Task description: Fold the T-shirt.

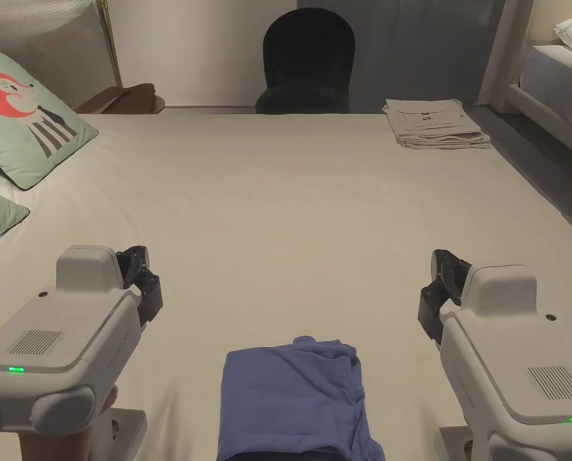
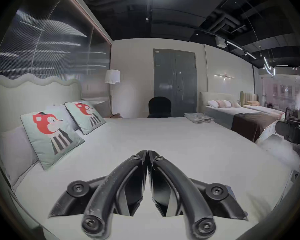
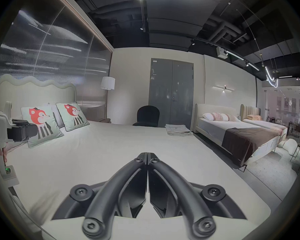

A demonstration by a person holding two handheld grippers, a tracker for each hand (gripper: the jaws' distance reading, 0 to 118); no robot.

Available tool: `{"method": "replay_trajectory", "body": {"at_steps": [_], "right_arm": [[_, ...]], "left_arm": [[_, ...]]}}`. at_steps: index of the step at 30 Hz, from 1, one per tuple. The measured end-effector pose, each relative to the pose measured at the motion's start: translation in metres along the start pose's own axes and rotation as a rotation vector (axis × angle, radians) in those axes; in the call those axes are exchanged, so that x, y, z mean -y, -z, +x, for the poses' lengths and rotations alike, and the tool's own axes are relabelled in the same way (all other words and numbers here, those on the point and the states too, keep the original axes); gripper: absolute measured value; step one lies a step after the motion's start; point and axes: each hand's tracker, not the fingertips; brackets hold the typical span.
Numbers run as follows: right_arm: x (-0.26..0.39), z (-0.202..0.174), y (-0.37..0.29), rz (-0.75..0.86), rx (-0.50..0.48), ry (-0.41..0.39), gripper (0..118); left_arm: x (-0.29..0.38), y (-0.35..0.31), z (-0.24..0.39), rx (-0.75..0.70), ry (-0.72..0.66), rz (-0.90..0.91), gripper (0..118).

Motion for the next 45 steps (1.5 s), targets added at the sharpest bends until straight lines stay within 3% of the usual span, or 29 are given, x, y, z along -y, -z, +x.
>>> {"method": "replay_trajectory", "body": {"at_steps": [14, 19, 27, 30, 36, 40, 45], "right_arm": [[0.005, -0.006, 0.008, -0.020, -0.025, -0.004, 0], [0.035, -0.029, 0.023, -0.138, -0.111, 0.015, 0], [0.110, -0.073, 0.047, -0.379, -0.194, -0.029, 0], [0.133, -0.080, 0.054, -0.468, -0.205, -0.004, 0], [0.172, -0.081, 0.072, -0.661, -0.179, -0.032, 0], [0.170, -0.075, 0.073, -0.643, -0.186, 0.010, 0], [0.171, -0.076, 0.071, -0.637, -0.191, -0.004, 0]], "left_arm": [[-0.001, 0.008, 0.002, -0.014, -0.028, 0.009, 0], [0.002, 0.008, 0.001, -0.008, -0.029, -0.002, 0], [0.009, 0.007, -0.004, -0.003, -0.031, -0.030, 0], [0.016, 0.008, -0.006, 0.004, -0.039, -0.050, 0], [0.036, 0.014, -0.006, 0.020, -0.052, -0.119, 0], [0.050, 0.018, -0.003, 0.043, -0.090, -0.186, 0], [0.071, 0.028, 0.003, 0.105, -0.155, -0.326, 0]]}}
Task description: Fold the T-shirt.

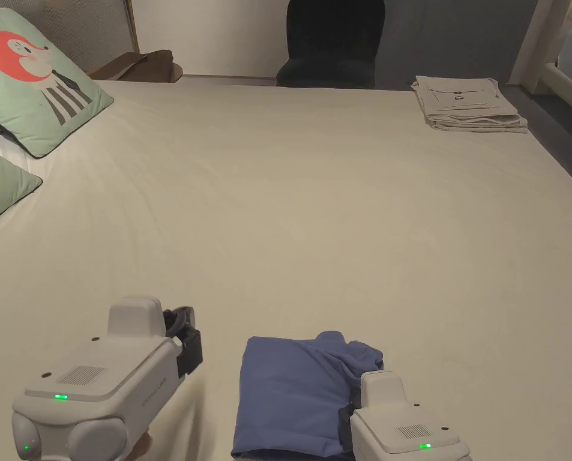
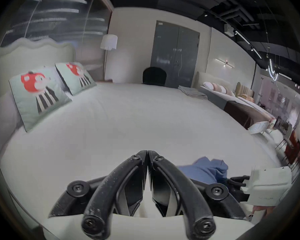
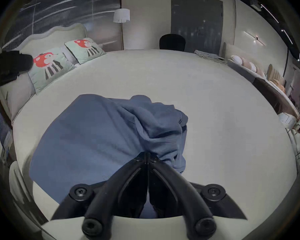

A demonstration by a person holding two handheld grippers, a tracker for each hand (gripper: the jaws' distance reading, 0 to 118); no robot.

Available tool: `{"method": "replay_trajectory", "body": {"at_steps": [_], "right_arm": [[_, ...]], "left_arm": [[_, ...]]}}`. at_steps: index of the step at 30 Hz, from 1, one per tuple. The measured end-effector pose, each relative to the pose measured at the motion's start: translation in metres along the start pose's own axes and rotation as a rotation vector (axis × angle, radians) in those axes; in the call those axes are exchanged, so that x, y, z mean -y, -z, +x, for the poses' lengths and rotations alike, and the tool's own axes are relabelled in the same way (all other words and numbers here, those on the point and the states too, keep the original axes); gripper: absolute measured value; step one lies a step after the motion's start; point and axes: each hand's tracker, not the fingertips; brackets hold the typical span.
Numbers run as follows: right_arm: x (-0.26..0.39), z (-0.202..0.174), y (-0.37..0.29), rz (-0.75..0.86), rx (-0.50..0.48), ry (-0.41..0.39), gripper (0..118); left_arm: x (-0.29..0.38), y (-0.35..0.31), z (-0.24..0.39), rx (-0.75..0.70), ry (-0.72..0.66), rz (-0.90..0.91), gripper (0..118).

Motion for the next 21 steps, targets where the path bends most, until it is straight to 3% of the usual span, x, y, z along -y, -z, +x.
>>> {"method": "replay_trajectory", "body": {"at_steps": [3, 5, 8, 9, 10, 18, 21], "right_arm": [[0.000, 0.001, 0.000, 0.000, -0.005, 0.009, 0], [0.000, 0.002, -0.001, 0.000, -0.009, 0.012, 0], [0.000, 0.004, -0.001, 0.000, -0.015, 0.023, 0], [0.000, 0.004, -0.001, 0.000, -0.017, 0.025, 0], [0.000, 0.004, -0.001, 0.000, -0.018, 0.028, 0], [0.001, 0.007, -0.001, 0.003, -0.031, 0.038, 0], [0.002, 0.007, -0.001, 0.005, -0.035, 0.042, 0]], "left_arm": [[0.009, 0.016, -0.001, 0.065, -0.078, -0.133, 6], [0.015, 0.029, -0.002, 0.095, -0.141, -0.229, 56], [0.021, 0.051, -0.006, 0.178, -0.249, -0.386, 81], [0.024, 0.056, -0.008, 0.211, -0.291, -0.415, 102], [0.026, 0.058, -0.010, 0.240, -0.336, -0.411, 111], [0.034, 0.089, -0.026, 0.368, -0.509, -0.569, 106], [0.037, 0.090, -0.021, 0.374, -0.513, -0.564, 49]]}}
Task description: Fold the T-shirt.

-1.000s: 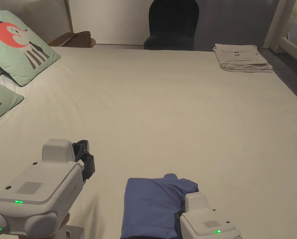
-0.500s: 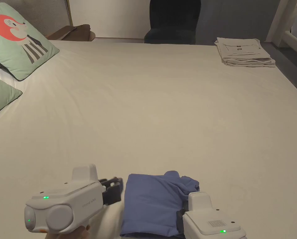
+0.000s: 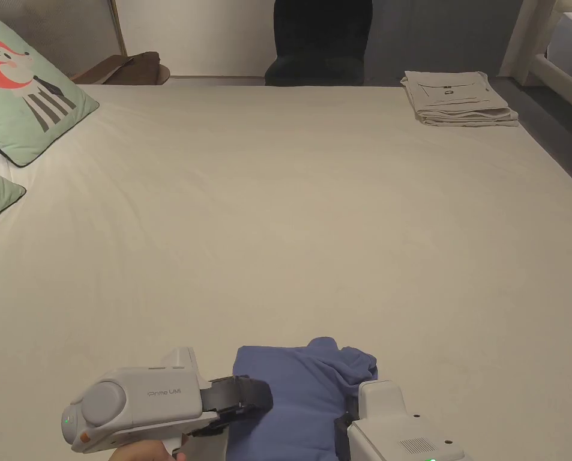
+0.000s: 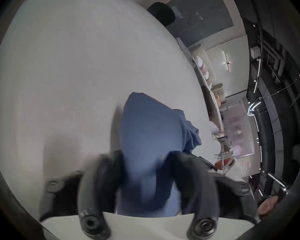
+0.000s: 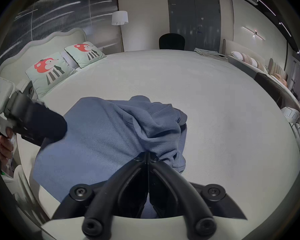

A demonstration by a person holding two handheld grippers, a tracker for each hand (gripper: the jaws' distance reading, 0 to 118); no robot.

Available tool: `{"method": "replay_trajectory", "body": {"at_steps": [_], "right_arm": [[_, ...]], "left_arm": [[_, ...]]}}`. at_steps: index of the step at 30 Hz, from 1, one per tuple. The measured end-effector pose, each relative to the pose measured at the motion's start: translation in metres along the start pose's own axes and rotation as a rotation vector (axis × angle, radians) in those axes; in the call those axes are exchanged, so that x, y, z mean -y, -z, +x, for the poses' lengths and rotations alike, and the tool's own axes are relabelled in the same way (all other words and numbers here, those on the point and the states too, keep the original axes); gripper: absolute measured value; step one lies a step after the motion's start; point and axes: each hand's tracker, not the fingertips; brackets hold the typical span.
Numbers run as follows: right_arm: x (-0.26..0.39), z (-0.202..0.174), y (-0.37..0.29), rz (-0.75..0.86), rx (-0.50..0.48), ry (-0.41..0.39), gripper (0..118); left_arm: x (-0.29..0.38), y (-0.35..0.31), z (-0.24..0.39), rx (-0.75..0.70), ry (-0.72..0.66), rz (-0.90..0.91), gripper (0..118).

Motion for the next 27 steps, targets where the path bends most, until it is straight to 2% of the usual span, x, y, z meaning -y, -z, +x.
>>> {"method": "replay_trajectory", "body": {"at_steps": [3, 5, 6, 13, 16, 20, 27], "right_arm": [[0.000, 0.001, 0.000, -0.001, -0.004, 0.005, 0], [0.000, 0.002, 0.000, -0.001, -0.008, 0.009, 0], [0.000, 0.002, 0.000, -0.001, -0.008, 0.009, 0], [-0.007, -0.001, -0.008, 0.017, -0.005, 0.002, 0], [-0.023, -0.007, -0.026, 0.100, -0.001, -0.006, 0], [-0.054, -0.017, -0.046, 0.212, 0.010, -0.033, 0], [-0.103, -0.049, -0.057, 0.342, -0.013, -0.080, 0]], "left_arm": [[0.005, 0.005, 0.002, -0.028, 0.064, 0.001, 41], [0.006, 0.005, 0.001, -0.021, 0.049, 0.001, 23], [0.006, 0.005, -0.001, -0.003, 0.031, 0.008, 19], [0.006, -0.007, 0.011, -0.015, 0.086, 0.032, 15], [-0.008, -0.023, 0.009, -0.001, 0.104, 0.040, 15], [-0.030, -0.052, 0.001, -0.097, 0.202, 0.087, 15], [-0.074, -0.122, -0.051, -0.262, 0.204, 0.159, 15]]}}
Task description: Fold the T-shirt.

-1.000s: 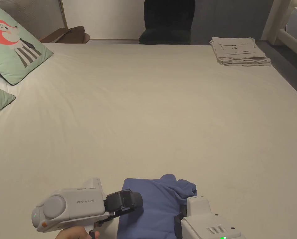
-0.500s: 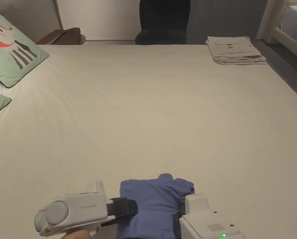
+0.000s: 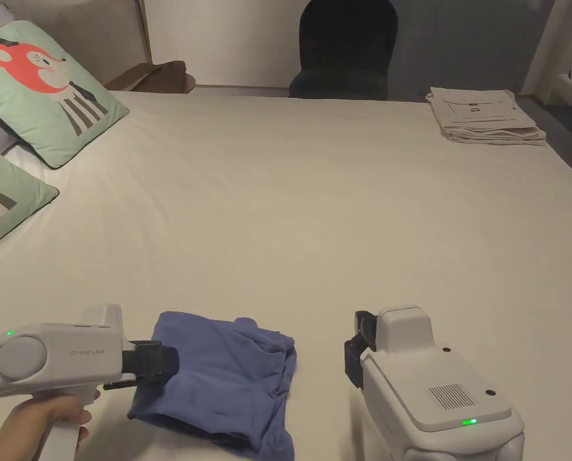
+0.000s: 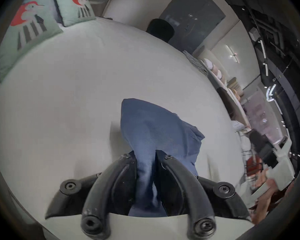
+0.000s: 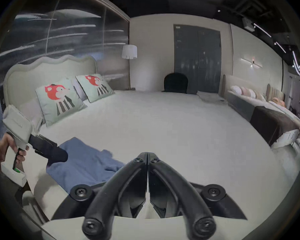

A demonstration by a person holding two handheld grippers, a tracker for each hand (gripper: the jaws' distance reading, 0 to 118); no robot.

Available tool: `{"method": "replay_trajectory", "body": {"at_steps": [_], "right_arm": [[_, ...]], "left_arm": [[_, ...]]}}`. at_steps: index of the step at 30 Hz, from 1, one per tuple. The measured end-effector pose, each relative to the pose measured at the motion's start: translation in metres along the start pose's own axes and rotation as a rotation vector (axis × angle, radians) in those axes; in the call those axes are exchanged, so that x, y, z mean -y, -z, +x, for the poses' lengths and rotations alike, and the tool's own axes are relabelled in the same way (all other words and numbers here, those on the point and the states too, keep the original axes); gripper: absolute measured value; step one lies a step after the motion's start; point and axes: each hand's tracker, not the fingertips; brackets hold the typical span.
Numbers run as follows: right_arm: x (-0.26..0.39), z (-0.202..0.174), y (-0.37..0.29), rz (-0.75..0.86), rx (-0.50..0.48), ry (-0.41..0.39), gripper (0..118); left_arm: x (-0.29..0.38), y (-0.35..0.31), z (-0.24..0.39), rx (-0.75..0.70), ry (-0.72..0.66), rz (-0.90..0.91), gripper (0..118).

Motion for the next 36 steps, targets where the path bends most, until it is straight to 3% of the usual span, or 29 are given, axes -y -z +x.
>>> {"method": "replay_trajectory", "body": {"at_steps": [14, 18, 24, 26, 27, 28, 29, 30, 31, 36], "right_arm": [[-0.046, -0.098, 0.070, 0.085, -0.099, -0.047, 0], [-0.046, -0.109, 0.084, 0.079, -0.102, -0.052, 0], [-0.042, -0.106, 0.092, 0.059, -0.096, -0.055, 0], [-0.042, -0.101, 0.090, 0.059, -0.088, -0.055, 0], [-0.043, -0.098, 0.089, 0.058, -0.086, -0.052, 0], [-0.043, -0.095, 0.086, 0.061, -0.083, -0.050, 0], [-0.044, -0.092, 0.083, 0.066, -0.079, -0.049, 0], [-0.045, -0.089, 0.080, 0.069, -0.073, -0.050, 0], [-0.046, -0.086, 0.077, 0.074, -0.068, -0.050, 0], [-0.054, -0.066, 0.051, 0.116, -0.050, -0.040, 0]], "left_arm": [[-0.067, -0.085, -0.204, -0.343, -0.058, 0.004, 14], [-0.075, -0.098, -0.235, -0.444, -0.072, -0.007, 14], [-0.079, -0.088, -0.249, -0.445, -0.089, 0.001, 16], [-0.079, -0.083, -0.244, -0.510, -0.039, 0.005, 31], [-0.078, -0.083, -0.243, -0.532, -0.040, 0.008, 48], [-0.078, -0.082, -0.241, -0.532, -0.045, 0.007, 77], [-0.078, -0.082, -0.239, -0.530, -0.050, 0.004, 100], [-0.076, -0.084, -0.234, -0.518, -0.054, 0.012, 112], [-0.075, -0.091, -0.227, -0.523, -0.044, 0.057, 107], [-0.076, -0.116, -0.179, -0.488, -0.057, 0.197, 108]]}}
